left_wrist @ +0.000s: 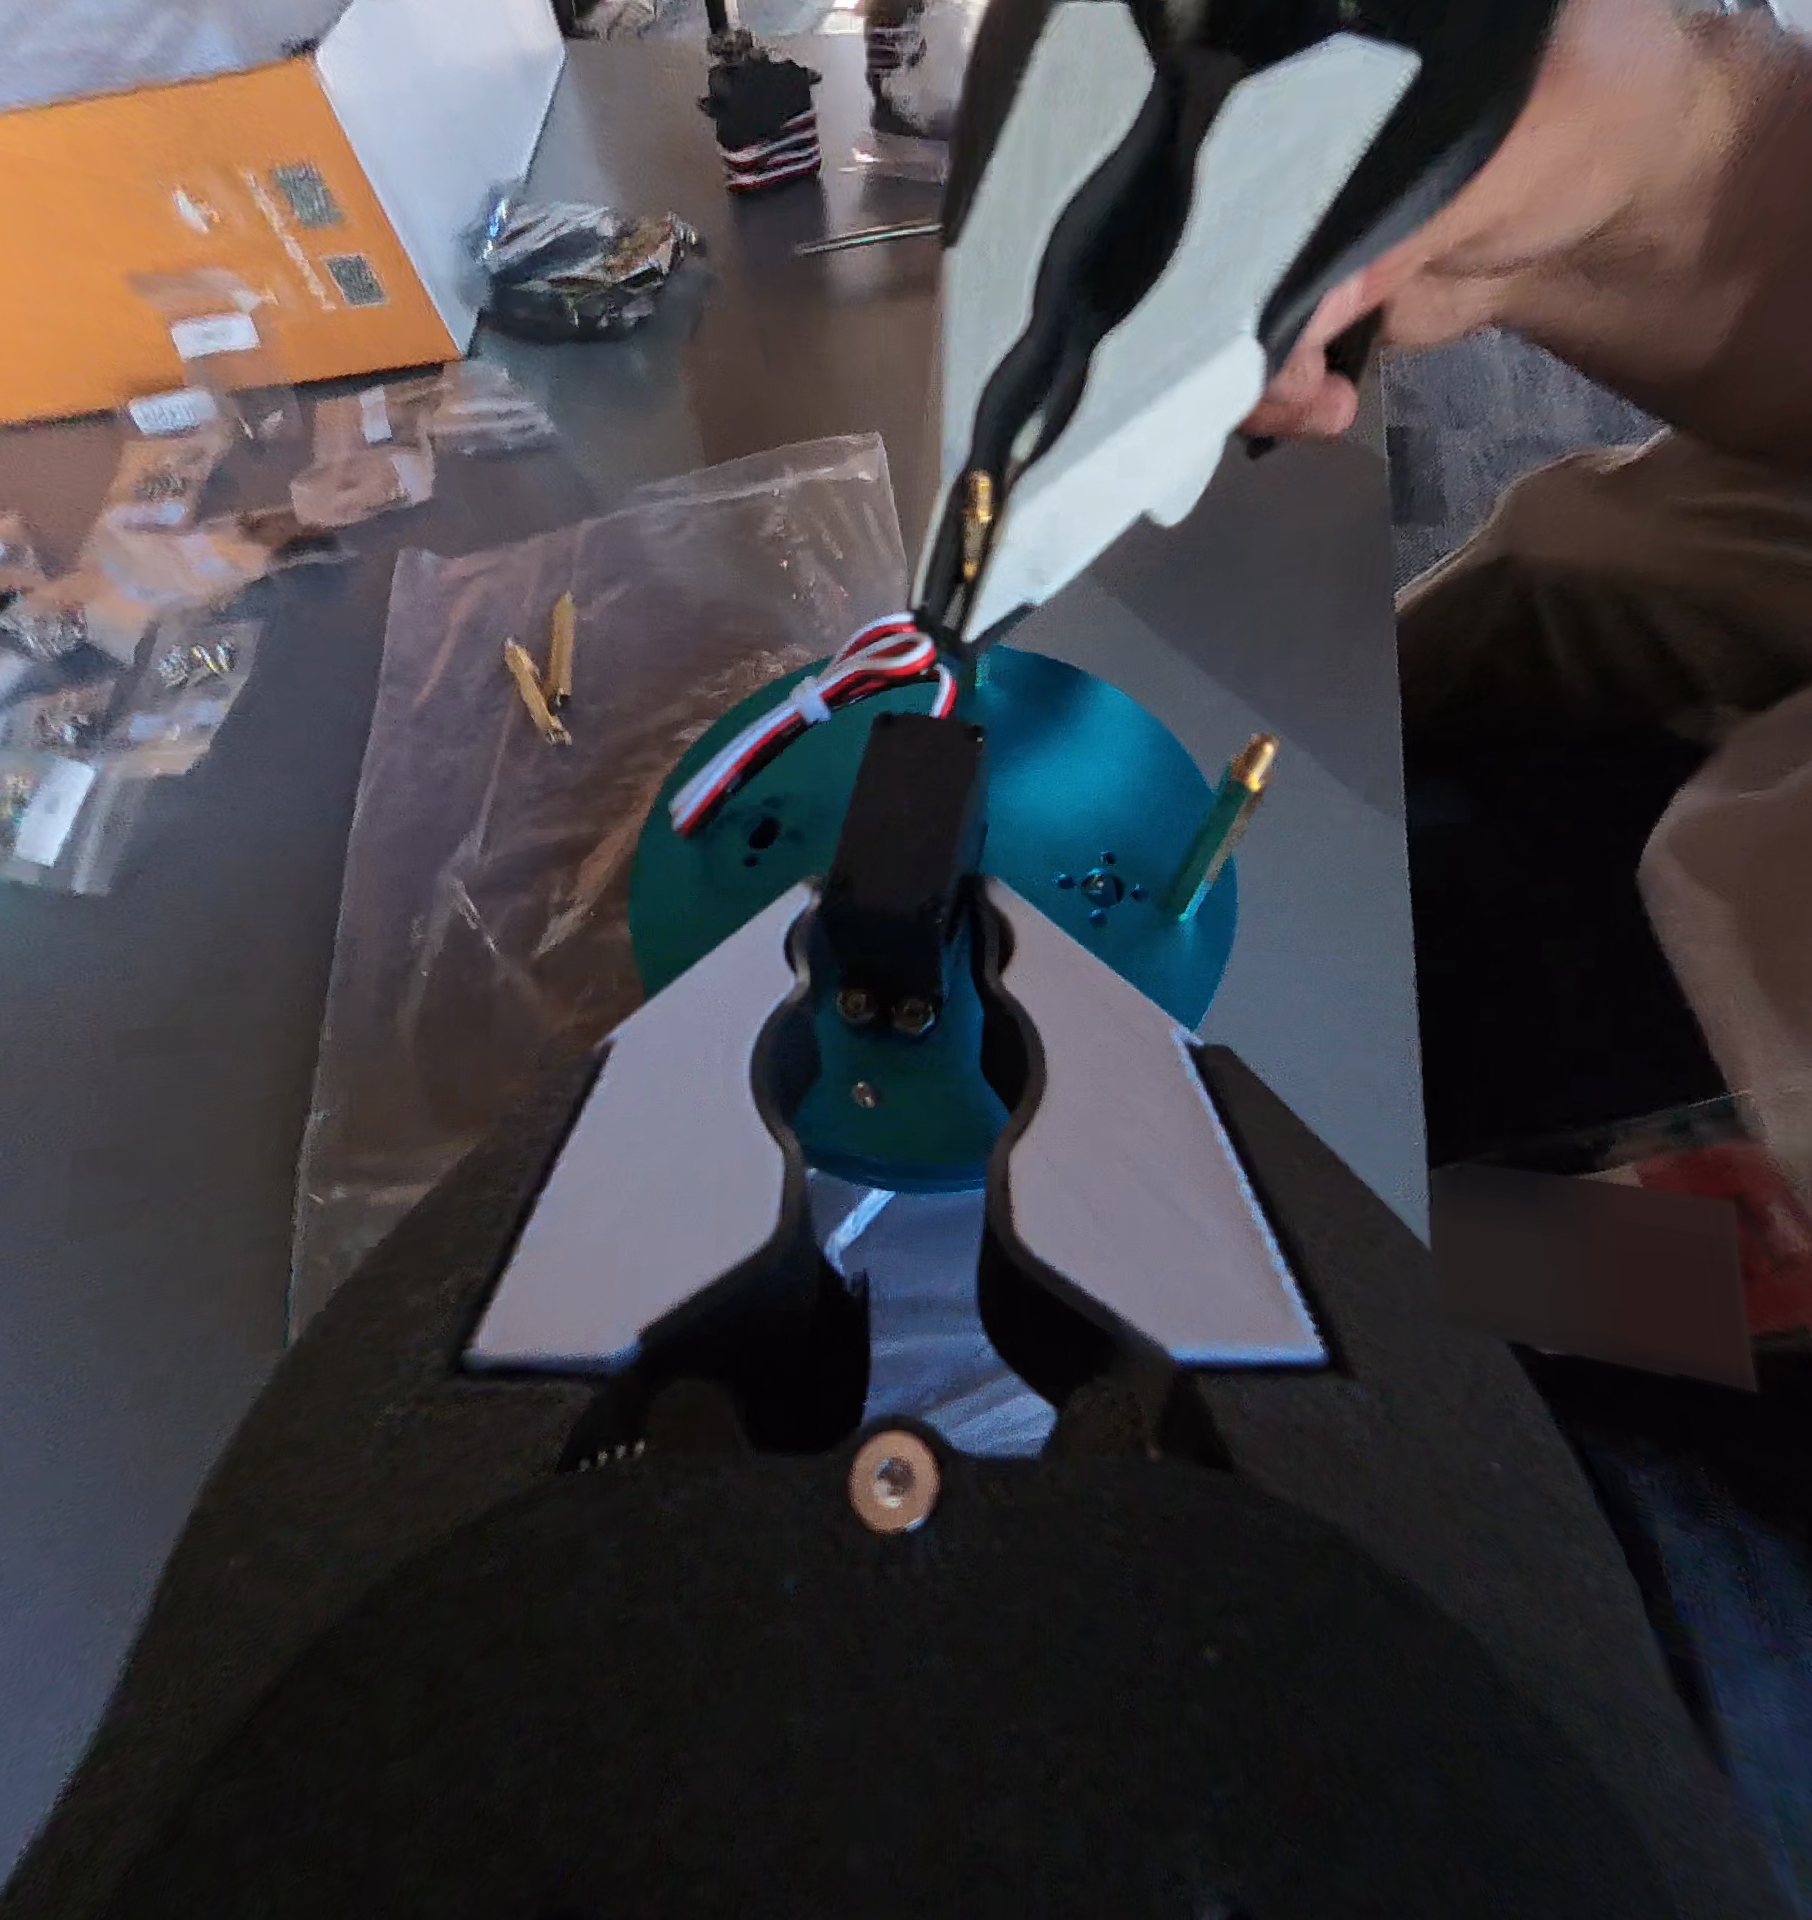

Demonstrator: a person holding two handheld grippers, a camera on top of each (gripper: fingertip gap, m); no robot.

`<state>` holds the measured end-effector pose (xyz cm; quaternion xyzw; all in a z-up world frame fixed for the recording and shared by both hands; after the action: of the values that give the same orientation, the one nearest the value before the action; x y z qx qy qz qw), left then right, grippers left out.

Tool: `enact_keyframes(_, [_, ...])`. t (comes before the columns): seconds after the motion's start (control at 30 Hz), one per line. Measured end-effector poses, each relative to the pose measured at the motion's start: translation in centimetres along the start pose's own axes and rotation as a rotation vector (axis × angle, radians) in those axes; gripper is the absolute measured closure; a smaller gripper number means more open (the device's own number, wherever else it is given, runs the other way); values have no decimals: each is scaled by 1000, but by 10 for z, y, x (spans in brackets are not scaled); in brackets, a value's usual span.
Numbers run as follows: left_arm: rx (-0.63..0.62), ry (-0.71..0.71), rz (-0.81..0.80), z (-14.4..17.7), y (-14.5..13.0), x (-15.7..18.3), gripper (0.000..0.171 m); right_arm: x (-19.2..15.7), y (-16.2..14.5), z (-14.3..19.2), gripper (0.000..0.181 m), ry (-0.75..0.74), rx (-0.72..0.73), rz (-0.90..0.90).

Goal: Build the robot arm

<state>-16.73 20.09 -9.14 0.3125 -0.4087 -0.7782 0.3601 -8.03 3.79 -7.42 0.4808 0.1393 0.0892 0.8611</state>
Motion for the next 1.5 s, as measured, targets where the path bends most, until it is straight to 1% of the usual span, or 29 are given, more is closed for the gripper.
enact_keyframes(0.03, [6, 6, -20, -1, 1, 0, 147, 3, 3, 0, 177, -8, -2, -35])
enact_keyframes(0.1, [-22, -10, 35, -2, 3, -5, 148, 8, 15, 0, 177, -8, -33, -72])
enact_keyframes(0.17, [-20, -54, 89, 0, 5, -15, 149, 15, 30, -3, 177, -7, -69, -101])
enact_keyframes(0.33, [17, -146, 239, 13, 19, -56, 151, 35, 76, -4, 177, 20, -90, -153])
enact_keyframes(0.4, [10, -191, 284, 18, 26, -68, 151, 40, 90, -4, 177, 33, -96, -159])
enact_keyframes(0.5, [-4, -225, 332, 18, 31, -82, 151, 51, 101, -4, 177, 64, -91, -182])
enact_keyframes(0.6, [-17, -235, 374, 14, 32, -91, 152, 64, 102, -6, 177, 96, -72, -212])
enact_keyframes(0.7, [-41, -165, 330, 6, 29, -90, 152, 73, 91, -8, 177, 84, -93, -138])
enact_keyframes(0.77, [-61, -90, 253, -2, 26, -83, 152, 78, 78, -11, 177, 77, -113, -36])
enact_keyframes(0.8, [-75, -50, 217, -7, 24, -79, 152, 81, 70, -12, 177, 79, -119, -20])
enact_keyframes(0.9, [-115, 59, 127, -19, 19, -67, 151, 90, 52, -15, 177, 77, -102, -17])
enact_keyframes(0.97, [-134, 109, 111, -24, 18, -62, 151, 92, 45, -17, 177, 52, -77, -13])
enact_keyframes(1.03, [-150, 161, 97, -27, 17, -56, 152, 93, 38, -20, 177, 6, -65, -52])
enact_keyframes(1.1, [-159, 215, 104, -30, 17, -48, 152, 93, 32, -23, 177, -59, -34, -104])
enact_keyframes(1.17, [-160, 270, 147, -31, 19, -42, 152, 92, 31, -24, 177, -121, 2, -147])
enact_keyframes(1.37, [-192, 429, 223, -38, 25, -25, 151, 78, 34, -36, 177, -448, 9, -124])
enact_keyframes(1.43, [-184, 453, 232, -38, 25, -21, 151, 76, 34, -39, 176, -479, 20, -145])
enact_keyframes(1.5, [-178, 467, 255, -38, 25, -20, 152, 78, 34, -39, 176, -449, 50, -178])
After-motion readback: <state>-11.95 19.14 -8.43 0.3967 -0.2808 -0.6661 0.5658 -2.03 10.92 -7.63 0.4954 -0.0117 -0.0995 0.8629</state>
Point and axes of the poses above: each gripper's, where its closed fingertips meet, z back along the fingers, y out of its top, x = y × z across the jaws, the point moved 9 cm from there along z, back along the fingers, and after that the axes turned 15 degrees about y, right-handed, at the moved point
